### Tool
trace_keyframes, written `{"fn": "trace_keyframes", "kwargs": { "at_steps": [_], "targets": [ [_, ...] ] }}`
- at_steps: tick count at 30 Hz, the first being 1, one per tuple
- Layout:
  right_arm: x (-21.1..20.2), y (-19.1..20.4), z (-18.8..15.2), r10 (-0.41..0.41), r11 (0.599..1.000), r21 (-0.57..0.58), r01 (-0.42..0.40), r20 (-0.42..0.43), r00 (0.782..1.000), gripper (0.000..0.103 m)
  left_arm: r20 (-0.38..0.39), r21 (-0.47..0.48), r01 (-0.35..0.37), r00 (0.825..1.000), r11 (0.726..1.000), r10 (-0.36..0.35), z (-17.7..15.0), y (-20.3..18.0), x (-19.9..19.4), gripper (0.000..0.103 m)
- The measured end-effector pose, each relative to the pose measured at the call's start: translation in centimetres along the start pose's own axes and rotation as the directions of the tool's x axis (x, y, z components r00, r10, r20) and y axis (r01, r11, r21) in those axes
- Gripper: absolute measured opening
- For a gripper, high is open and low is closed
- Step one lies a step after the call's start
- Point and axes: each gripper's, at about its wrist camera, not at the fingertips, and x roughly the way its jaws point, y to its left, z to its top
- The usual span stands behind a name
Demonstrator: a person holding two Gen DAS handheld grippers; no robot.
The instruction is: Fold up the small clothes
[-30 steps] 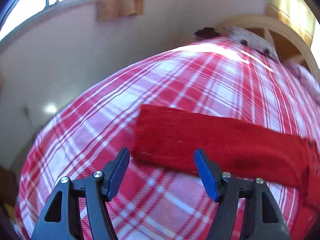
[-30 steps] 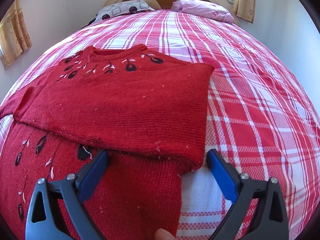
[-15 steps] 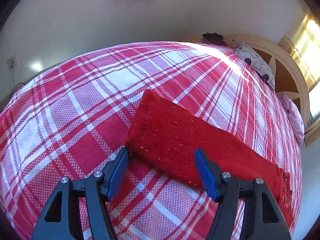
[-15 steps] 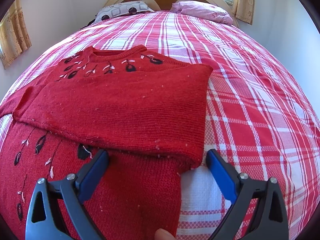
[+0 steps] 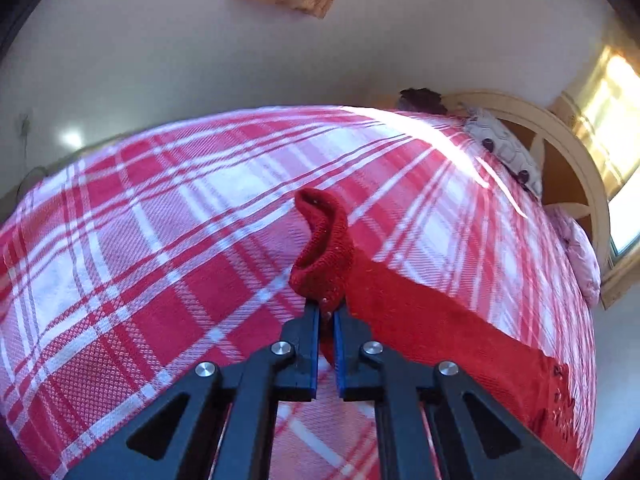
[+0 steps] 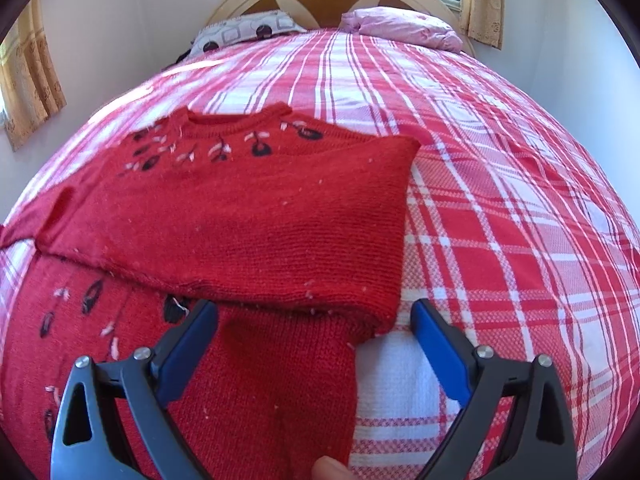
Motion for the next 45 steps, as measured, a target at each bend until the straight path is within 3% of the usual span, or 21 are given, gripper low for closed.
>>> {"fn": "trace_keyframes", "kwargs": {
  "at_steps": [6,10,15,23,26,29,31,34,36,37,38,40,43,45],
  "targets": [
    [-3.4,0.2,0.8,-0.057,0.998,0.007,0.057,0.117,0.991,0.099,0.005,0.104,0.176,0.984,0.979,-0.177,-0.9,-7.9,-3.6,0.005],
    [-4.7,1.9,1.4,-0.025,0.999,-0.019,0.029,0.169,0.985,0.099,-0.038,0.113,0.315,0.949,0.943,-0.312,-2.4,-14.4,-4.5,0.005],
    [-4.8,3.7,1.3,0.025,0.998,-0.056,-0.016,0.168,0.986,0.099,-0.109,0.190,0.424,0.906,0.886,-0.410,-6.3,-22.4,-4.6,0.005],
    [-4.9,3.0,0.1,0.046,0.999,-0.026,-0.042,0.157,0.986,0.099,-0.219,0.380,0.448,0.894,0.809,-0.391,-14.9,-29.7,-1.7,0.006],
    [-4.8,2.7,0.0,0.052,0.999,-0.021,-0.049,0.137,0.989,0.099,-0.280,0.466,0.447,0.893,0.763,-0.352,-18.1,-31.6,0.1,0.006],
    [-5.2,2.2,0.1,0.065,0.998,-0.005,-0.065,0.128,0.990,0.099,-0.354,0.535,0.425,0.897,0.730,-0.262,-20.8,-32.7,2.0,0.007],
    [-5.8,1.8,0.3,0.076,0.997,0.012,-0.079,0.130,0.989,0.099,-0.350,0.574,0.410,0.905,0.709,-0.241,-21.3,-32.7,1.8,0.007],
    [-6.8,1.1,1.1,0.122,0.990,0.052,-0.130,0.139,0.983,0.099,-0.280,0.622,0.402,0.916,0.672,-0.289,-20.6,-31.5,-0.7,0.008],
    [-7.3,1.0,1.9,0.145,0.985,0.069,-0.156,0.146,0.979,0.099,-0.219,0.646,0.379,0.924,0.662,-0.315,-20.0,-30.1,-2.3,0.014],
    [-7.4,1.1,2.5,0.165,0.982,0.073,-0.177,0.145,0.975,0.099,-0.191,0.656,0.359,0.930,0.664,-0.315,-19.7,-29.3,-2.8,0.029],
    [-7.3,1.3,2.9,0.184,0.978,0.076,-0.196,0.142,0.973,0.099,-0.167,0.658,0.343,0.935,0.670,-0.314,-19.6,-28.6,-3.2,0.053],
    [-7.0,2.0,3.9,0.229,0.967,0.087,-0.241,0.135,0.964,0.099,-0.121,0.654,0.326,0.936,0.682,-0.331,-19.1,-27.2,-3.9,0.070],
    [-6.3,4.0,4.9,0.261,0.960,0.065,-0.271,0.126,0.957,0.099,-0.121,0.685,0.337,0.927,0.646,-0.355,-19.5,-26.8,-4.2,0.070],
    [-5.7,6.0,5.3,0.281,0.958,0.034,-0.286,0.113,0.953,0.099,-0.137,0.687,0.326,0.936,0.649,-0.325,-19.7,-27.0,-3.7,0.070]
  ]
}}
